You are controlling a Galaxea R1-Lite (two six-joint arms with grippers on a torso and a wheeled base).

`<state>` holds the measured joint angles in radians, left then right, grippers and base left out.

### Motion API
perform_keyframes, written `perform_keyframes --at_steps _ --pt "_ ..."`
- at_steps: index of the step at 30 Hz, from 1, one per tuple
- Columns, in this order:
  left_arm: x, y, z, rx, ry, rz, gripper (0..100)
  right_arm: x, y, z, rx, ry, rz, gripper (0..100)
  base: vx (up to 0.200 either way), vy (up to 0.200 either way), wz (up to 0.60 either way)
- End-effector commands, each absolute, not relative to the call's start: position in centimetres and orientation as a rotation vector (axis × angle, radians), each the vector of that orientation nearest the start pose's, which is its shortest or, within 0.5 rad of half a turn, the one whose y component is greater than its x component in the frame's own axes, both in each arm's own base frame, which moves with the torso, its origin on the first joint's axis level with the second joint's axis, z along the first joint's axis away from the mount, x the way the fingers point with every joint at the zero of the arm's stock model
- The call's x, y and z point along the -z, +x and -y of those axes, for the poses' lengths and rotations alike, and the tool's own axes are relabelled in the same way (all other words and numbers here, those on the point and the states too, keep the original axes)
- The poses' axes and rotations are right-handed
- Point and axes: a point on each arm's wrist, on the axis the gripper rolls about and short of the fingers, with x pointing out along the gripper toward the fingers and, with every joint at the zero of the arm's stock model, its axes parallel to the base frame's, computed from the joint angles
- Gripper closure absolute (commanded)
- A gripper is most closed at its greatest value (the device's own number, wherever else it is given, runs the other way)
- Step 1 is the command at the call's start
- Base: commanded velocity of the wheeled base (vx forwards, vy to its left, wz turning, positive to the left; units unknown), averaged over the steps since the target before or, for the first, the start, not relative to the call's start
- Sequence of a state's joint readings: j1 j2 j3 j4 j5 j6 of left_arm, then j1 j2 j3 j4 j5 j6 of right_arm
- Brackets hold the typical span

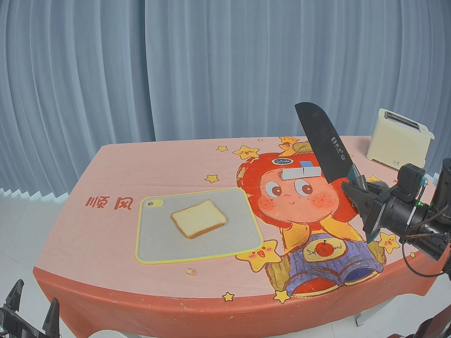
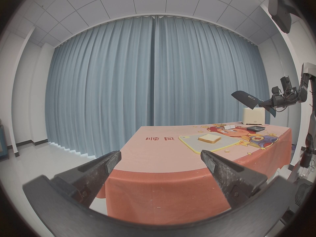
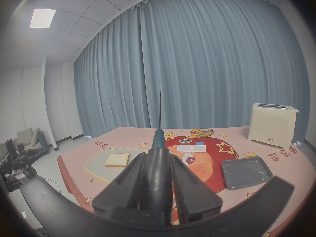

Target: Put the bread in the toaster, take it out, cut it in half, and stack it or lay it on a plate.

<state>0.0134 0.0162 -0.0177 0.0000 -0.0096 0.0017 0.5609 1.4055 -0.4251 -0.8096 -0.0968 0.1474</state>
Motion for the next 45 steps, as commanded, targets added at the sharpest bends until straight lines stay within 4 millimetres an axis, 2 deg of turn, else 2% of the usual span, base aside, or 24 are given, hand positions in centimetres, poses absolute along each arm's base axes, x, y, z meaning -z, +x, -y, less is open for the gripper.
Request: perform_keyframes --at_steps 1,6,45 --pt "-7.55 -2.28 0.05 -0.005 0.002 0.000 0 -17.51 18.00 -11.06 -0.449 0.088 -0.198 100 0.000 0.200 0.00" --pt "-7.55 -2.28 0.05 -0.005 0.002 0.000 0 -17.51 18.00 -11.05 -0.446 0.088 -0.197 100 0.000 0.200 0.00" --pt "-7.55 -2.28 0.05 -0.005 0.005 0.000 0 -17.48 17.95 -11.12 -0.444 0.085 -0.199 100 0.000 0.000 0.00"
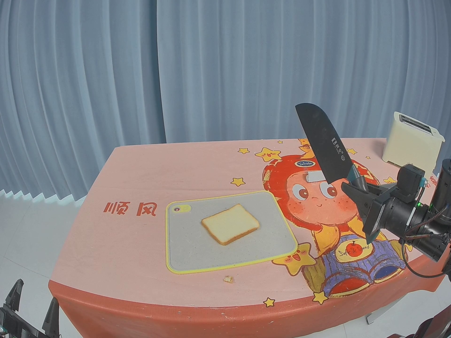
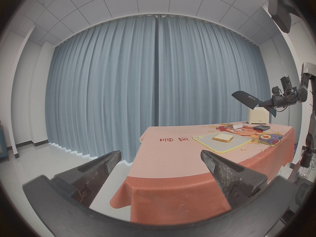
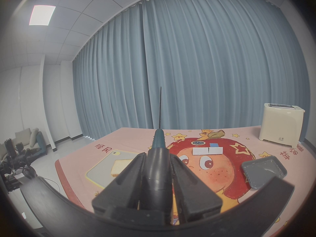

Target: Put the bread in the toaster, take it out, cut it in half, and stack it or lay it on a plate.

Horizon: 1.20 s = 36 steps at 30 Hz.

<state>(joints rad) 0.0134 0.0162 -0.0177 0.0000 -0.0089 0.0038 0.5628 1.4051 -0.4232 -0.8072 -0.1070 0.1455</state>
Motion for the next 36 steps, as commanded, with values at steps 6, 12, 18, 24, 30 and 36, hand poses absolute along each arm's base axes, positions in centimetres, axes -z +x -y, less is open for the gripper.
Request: perform_keyframes --at_steps 6,12,18,24,30,36 --pt "-7.5 -2.3 0.1 -0.005 0.002 0.000 0 -17.1 17.3 -11.7 -0.482 0.068 -0.214 100 0.000 0.000 0.00" --pt "-7.5 -2.3 0.1 -0.005 0.006 0.000 0 -16.0 16.6 -11.7 -0.511 0.027 -0.245 100 0.000 0.000 0.00" --pt "-7.5 -2.3 0.1 -0.005 0.005 0.000 0 -15.4 15.9 -11.9 -0.540 0.008 -0.269 100 0.000 0.200 0.00" --pt "-7.6 -2.3 0.1 -0.003 0.006 0.002 0 -14.7 15.3 -12.2 -0.574 -0.007 -0.297 100 0.000 0.167 0.00" --pt "-7.6 -2.3 0.1 -0.005 0.006 0.002 0 -14.6 15.3 -12.3 -0.581 -0.002 -0.303 100 0.000 0.000 0.00" --pt "-7.6 -2.3 0.1 -0.003 0.006 0.002 0 -14.7 15.2 -12.2 -0.579 -0.007 -0.294 100 0.000 0.000 0.00"
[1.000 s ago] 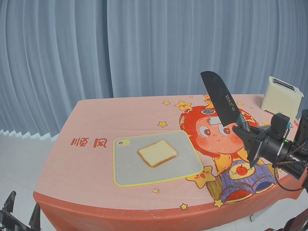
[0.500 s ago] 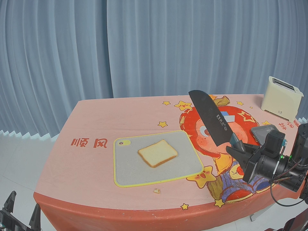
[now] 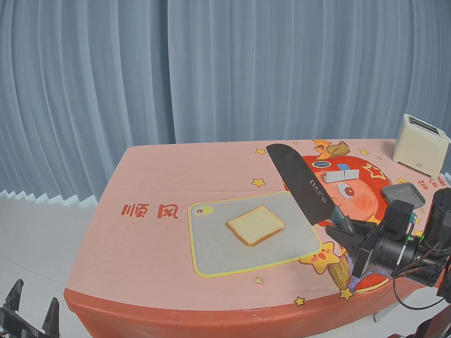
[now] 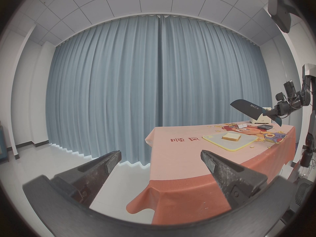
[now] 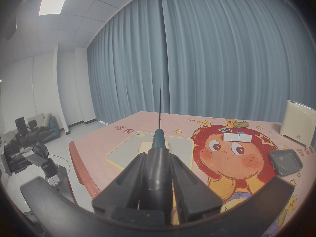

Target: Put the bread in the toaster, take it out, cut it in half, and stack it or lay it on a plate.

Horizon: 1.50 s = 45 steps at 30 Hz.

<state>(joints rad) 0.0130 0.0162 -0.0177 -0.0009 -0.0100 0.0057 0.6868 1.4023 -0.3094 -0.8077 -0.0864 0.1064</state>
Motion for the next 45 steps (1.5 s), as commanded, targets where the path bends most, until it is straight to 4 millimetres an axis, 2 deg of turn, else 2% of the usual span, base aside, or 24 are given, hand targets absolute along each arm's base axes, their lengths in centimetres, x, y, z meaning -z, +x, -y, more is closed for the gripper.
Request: perform_keyframes --at_steps 1,9,14,17,20,24,33,38,45 --pt "-7.5 -2.3 0.1 -0.002 0.005 0.000 0 -14.8 15.3 -12.2 -0.575 -0.008 -0.292 100 0.000 0.000 0.00" --pt "-7.5 -2.3 0.1 0.000 0.006 0.000 0 -15.7 15.2 -12.2 -0.573 0.005 -0.247 100 0.000 0.000 0.00" --pt "-7.5 -2.3 0.1 0.000 0.005 0.000 0 -17.7 16.3 -13.2 -0.581 0.022 -0.191 100 0.000 0.000 0.00" --pt "-7.5 -2.3 0.1 0.000 0.003 0.000 0 -18.3 16.9 -13.6 -0.581 0.015 -0.207 100 0.000 0.000 0.00" --pt "-7.5 -2.3 0.1 0.000 0.005 0.000 0 -20.2 17.7 -14.4 -0.590 -0.004 -0.242 100 0.000 0.000 0.00" --pt "-7.5 -2.3 0.1 0.000 0.005 0.000 0 -21.6 18.1 -14.8 -0.590 -0.028 -0.291 100 0.000 0.000 0.00" --pt "-7.5 -2.3 0.1 0.000 0.002 0.000 0 -22.3 17.2 -14.2 -0.594 -0.033 -0.346 100 0.000 0.000 0.00" --pt "-7.6 -2.3 0.1 -0.003 0.005 0.002 0 -21.6 16.7 -14.0 -0.594 -0.063 -0.408 100 0.000 0.000 0.00" --pt "-7.6 -2.3 0.1 -0.003 0.003 0.002 0 -21.6 16.7 -13.9 -0.590 -0.067 -0.420 100 0.000 0.000 0.00"
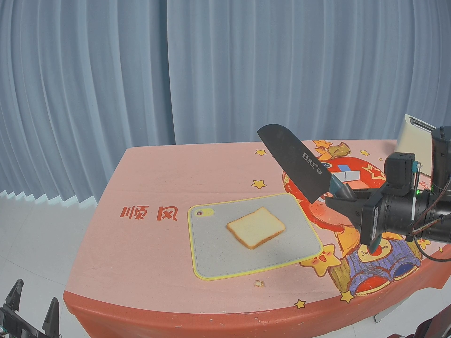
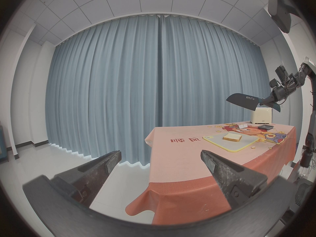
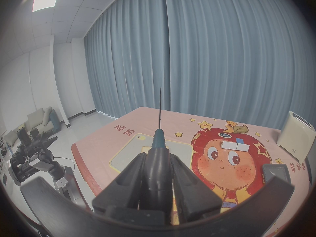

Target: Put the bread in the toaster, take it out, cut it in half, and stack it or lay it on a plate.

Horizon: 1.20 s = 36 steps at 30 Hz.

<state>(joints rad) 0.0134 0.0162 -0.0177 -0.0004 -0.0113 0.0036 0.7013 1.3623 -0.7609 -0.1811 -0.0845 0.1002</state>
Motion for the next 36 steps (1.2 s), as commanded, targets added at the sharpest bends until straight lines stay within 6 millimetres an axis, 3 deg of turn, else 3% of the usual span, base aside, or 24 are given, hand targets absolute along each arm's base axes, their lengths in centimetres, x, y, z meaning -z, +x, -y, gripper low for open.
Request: perform_keyframes --at_steps 1,36 --pt "-7.56 -2.28 0.06 -0.003 0.003 0.002 0 -21.35 16.65 -14.02 -0.592 -0.073 -0.431 100 0.000 0.000 0.00" --pt "-7.61 -2.28 0.06 -0.006 0.003 0.006 0 -20.69 16.09 -14.32 -0.604 -0.095 -0.458 100 0.000 0.000 0.00"
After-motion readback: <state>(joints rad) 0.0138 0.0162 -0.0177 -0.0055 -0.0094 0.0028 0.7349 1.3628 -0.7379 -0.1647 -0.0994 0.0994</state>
